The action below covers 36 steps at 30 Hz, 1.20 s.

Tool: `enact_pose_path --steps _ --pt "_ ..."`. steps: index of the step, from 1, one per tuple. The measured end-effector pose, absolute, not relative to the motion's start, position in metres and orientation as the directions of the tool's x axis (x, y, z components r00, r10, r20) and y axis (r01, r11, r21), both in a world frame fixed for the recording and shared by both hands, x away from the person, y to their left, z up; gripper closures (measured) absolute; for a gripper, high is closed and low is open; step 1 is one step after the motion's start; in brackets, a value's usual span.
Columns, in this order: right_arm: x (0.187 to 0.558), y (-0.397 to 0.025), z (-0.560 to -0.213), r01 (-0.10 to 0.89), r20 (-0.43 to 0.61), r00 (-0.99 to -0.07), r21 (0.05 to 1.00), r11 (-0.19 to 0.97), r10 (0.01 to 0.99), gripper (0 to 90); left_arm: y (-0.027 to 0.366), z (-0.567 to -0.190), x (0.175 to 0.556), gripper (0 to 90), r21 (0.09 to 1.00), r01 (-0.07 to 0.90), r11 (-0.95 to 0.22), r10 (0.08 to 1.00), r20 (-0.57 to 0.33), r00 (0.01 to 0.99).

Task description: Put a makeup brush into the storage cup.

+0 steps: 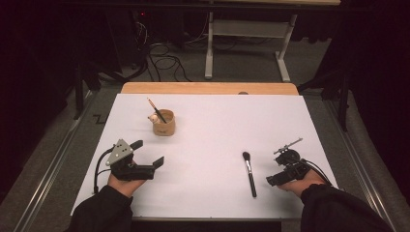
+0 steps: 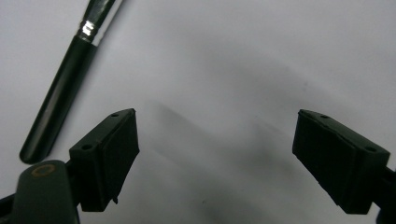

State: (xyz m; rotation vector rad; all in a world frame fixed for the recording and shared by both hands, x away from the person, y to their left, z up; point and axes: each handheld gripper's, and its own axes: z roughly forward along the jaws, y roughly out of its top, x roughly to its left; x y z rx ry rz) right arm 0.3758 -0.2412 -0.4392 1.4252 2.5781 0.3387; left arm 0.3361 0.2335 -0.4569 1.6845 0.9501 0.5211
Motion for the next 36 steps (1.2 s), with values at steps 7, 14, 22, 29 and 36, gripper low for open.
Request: enact_pose_path --steps 7,14,22,29,36 --pt "0.371 -0.224 -0.432 0.793 -0.036 -0.551 0.286 0.537 0.834 17.2 0.233 -0.457 0.336 0.4 0.939 0.330 -0.101 0.801 -0.120 0.586" --pt "0.369 -0.205 -0.425 0.773 -0.036 -0.581 0.289 0.565 0.813 20.7 0.233 -0.457 0.336 0.4 0.938 0.332 -0.102 0.800 -0.121 0.587" --pt "0.368 -0.183 -0.425 0.762 -0.028 -0.605 0.268 0.589 0.796 28.6 0.233 -0.457 0.335 0.5 0.938 0.334 -0.097 0.801 -0.126 0.586" --pt "0.367 -0.173 -0.433 0.754 -0.021 -0.622 0.251 0.607 0.782 32.2 0.234 -0.457 0.336 1.3 0.938 0.332 -0.099 0.799 -0.124 0.588" --pt "0.369 -0.172 -0.437 0.759 -0.010 -0.620 0.247 0.603 0.785 42.7 0.234 -0.457 0.335 1.5 0.938 0.332 -0.097 0.800 -0.124 0.586"
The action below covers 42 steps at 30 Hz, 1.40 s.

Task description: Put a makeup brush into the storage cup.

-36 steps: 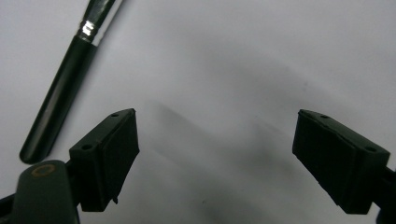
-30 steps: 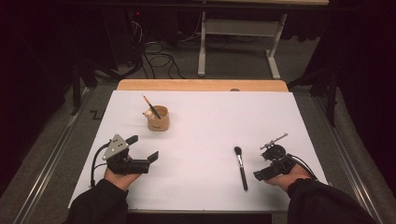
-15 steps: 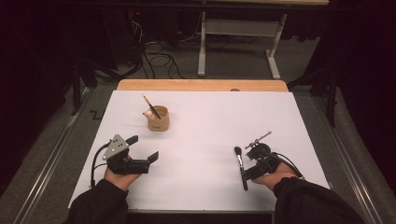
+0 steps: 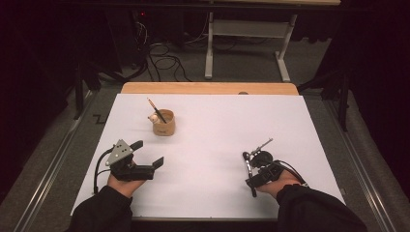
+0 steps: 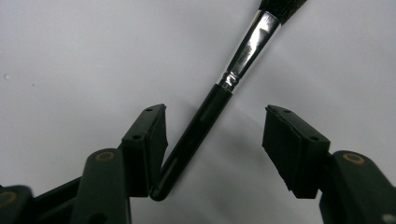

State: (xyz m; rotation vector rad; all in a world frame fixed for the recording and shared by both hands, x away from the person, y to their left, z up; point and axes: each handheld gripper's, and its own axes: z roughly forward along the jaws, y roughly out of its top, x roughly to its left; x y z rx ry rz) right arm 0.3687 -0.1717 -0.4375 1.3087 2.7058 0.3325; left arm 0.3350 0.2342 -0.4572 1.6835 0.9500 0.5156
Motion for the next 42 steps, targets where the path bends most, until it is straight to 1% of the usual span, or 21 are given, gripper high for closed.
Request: enact_pose_path --steps 3,9,13,17,20,27,33,38,42 --pt "0.3693 -0.1706 -0.4395 0.760 -0.004 -0.621 0.245 0.603 0.784 46.1 0.2347 -0.4571 0.3350 1.7 0.938 0.331 -0.100 0.801 -0.122 0.586" --pt "0.3689 -0.1685 -0.4455 0.770 0.012 -0.618 0.211 0.602 0.786 52.3 0.2334 -0.4575 0.3353 1.7 0.938 0.331 -0.104 0.799 -0.119 0.590" --pt "0.3686 -0.1690 -0.4460 0.769 0.006 -0.619 0.206 0.605 0.785 58.1 0.2340 -0.4574 0.3353 1.8 0.938 0.332 -0.098 0.801 -0.123 0.585" --pt "0.3684 -0.1695 -0.4462 0.762 -0.010 -0.626 0.203 0.615 0.779 65.9 0.2339 -0.4573 0.3350 1.8 0.938 0.331 -0.101 0.802 -0.120 0.586" --pt "0.3690 -0.1708 -0.4468 0.759 -0.017 -0.628 0.209 0.616 0.778 69.5 0.2339 -0.4574 0.3350 1.8 0.937 0.332 -0.104 0.801 -0.119 0.586" --pt "0.3699 -0.1712 -0.4469 0.759 -0.028 -0.627 0.205 0.618 0.779 73.5 0.2341 -0.4573 0.3348 2.0 0.938 0.332 -0.103 0.803 -0.119 0.584" --pt "0.3706 -0.1710 -0.4470 0.765 -0.025 -0.621 0.199 0.613 0.783 75.4 0.2342 -0.4573 0.3348 2.1 0.937 0.332 -0.105 0.803 -0.117 0.585" --pt "0.3717 -0.1718 -0.4473 0.771 -0.027 -0.613 0.199 0.606 0.789 79.5 0.2344 -0.4571 0.3344 2.3 0.938 0.331 -0.106 0.802 -0.116 0.586" --pt "0.3719 -0.1722 -0.4474 0.771 -0.025 -0.612 0.199 0.604 0.790 80.1 0.2346 -0.4572 0.3345 2.4 0.938 0.332 -0.105 0.803 -0.117 0.585"
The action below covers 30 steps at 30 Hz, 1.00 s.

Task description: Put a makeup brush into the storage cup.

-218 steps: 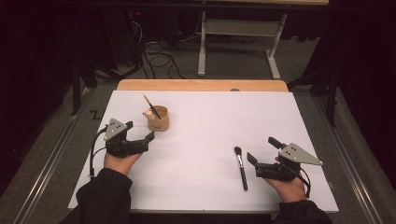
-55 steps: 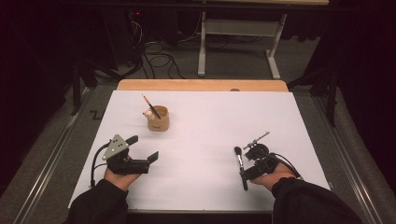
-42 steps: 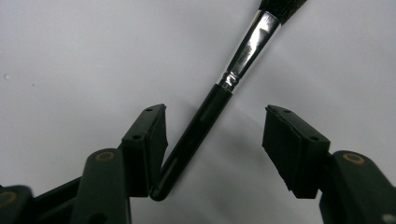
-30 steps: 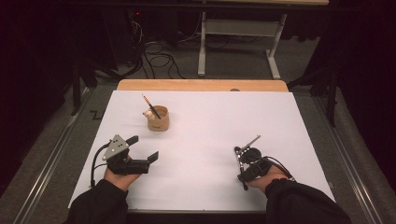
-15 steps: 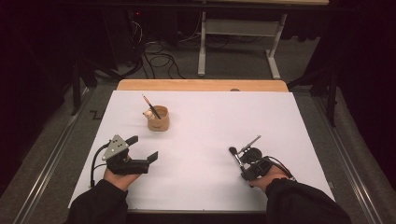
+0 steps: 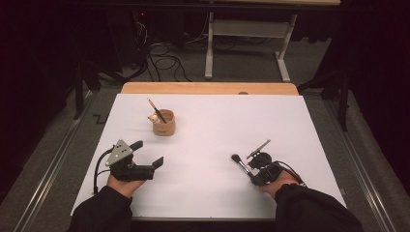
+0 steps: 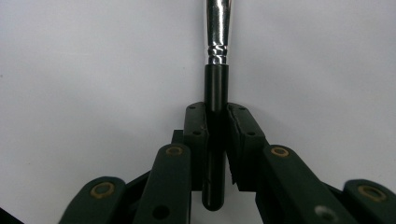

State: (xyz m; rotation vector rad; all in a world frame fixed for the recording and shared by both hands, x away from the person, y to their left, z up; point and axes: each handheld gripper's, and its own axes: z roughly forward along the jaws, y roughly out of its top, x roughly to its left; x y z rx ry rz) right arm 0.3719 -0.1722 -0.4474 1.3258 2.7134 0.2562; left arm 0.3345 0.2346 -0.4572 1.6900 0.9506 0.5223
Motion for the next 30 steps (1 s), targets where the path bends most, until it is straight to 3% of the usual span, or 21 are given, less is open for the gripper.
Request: enact_pose_path --steps 16,30 --pt "0.374 -0.175 -0.446 0.791 0.000 -0.589 0.201 0.577 0.808 80.6 0.235 -0.457 0.334 2.8 0.938 0.332 -0.096 0.804 -0.124 0.582" --pt "0.385 -0.198 -0.432 0.816 -0.062 -0.522 0.255 0.519 0.851 80.5 0.235 -0.458 0.335 2.8 0.937 0.335 -0.097 0.804 -0.125 0.581"
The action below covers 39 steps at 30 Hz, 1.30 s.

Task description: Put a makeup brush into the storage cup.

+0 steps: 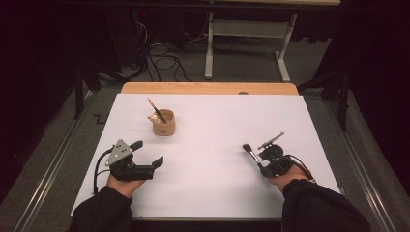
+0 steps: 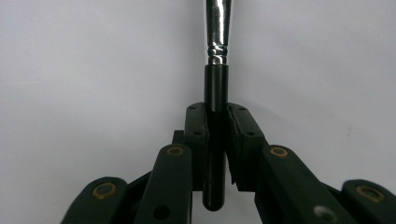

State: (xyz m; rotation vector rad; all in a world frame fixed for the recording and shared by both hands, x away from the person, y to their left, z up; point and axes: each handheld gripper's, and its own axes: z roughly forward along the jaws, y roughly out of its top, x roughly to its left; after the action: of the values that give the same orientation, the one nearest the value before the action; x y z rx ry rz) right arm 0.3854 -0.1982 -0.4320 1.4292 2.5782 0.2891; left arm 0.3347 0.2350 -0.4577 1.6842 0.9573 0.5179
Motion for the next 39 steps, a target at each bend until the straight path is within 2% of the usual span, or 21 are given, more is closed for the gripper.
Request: enact_pose_path --steps 21,32,39 --pt "0.386 -0.203 -0.436 0.773 -0.053 -0.468 0.458 0.438 0.882 80.5 0.235 -0.458 0.335 2.8 0.936 0.336 -0.101 0.804 -0.122 0.582" --pt "0.381 -0.211 -0.435 0.716 -0.001 -0.451 0.597 0.362 0.893 80.5 0.234 -0.459 0.335 2.8 0.934 0.341 -0.106 0.807 -0.120 0.579" --pt "0.380 -0.215 -0.437 0.690 0.035 -0.444 0.650 0.317 0.895 80.6 0.234 -0.459 0.336 2.8 0.934 0.339 -0.111 0.806 -0.115 0.581"
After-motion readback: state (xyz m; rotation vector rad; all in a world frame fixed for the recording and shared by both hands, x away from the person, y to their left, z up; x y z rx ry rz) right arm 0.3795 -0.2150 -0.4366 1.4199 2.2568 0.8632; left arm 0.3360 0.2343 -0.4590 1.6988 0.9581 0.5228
